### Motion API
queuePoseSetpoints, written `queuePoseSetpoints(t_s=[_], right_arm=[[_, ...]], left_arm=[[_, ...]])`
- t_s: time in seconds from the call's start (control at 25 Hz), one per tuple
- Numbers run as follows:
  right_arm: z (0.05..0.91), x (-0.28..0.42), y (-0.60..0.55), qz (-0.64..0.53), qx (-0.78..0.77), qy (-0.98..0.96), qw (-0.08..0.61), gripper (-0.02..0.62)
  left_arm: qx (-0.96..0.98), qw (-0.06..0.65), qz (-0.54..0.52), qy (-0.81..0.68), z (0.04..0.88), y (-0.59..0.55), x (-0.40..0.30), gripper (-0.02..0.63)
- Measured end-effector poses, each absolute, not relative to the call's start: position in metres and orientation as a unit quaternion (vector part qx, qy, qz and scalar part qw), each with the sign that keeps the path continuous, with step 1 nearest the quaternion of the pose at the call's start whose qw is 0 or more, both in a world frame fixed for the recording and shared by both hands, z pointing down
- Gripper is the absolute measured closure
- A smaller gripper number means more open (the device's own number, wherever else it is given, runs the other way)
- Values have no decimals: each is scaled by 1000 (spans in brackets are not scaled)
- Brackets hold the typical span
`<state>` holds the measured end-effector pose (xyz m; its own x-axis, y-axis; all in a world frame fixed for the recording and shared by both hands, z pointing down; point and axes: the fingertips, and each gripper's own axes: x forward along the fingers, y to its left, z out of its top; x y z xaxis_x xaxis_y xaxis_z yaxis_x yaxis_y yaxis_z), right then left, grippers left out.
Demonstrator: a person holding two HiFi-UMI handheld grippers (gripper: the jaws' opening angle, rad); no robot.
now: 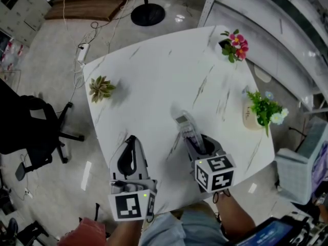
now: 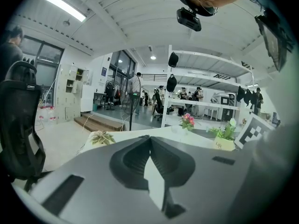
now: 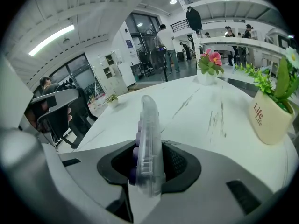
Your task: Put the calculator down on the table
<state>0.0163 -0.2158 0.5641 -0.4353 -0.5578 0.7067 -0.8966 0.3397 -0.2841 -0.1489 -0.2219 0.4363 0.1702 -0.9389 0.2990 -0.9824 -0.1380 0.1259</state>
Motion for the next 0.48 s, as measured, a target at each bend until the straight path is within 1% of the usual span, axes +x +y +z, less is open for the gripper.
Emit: queuePoseSetpoints(t_s=[0.24,0.48], right_arm=[[565,18,-216,329,464,-781,258,444],[566,28,-219,324,474,-777,258,424]], left_arm=[[756,130,75,-637,433,-229,-146,598],[761,130,72,-631,433,-232,-138,598]])
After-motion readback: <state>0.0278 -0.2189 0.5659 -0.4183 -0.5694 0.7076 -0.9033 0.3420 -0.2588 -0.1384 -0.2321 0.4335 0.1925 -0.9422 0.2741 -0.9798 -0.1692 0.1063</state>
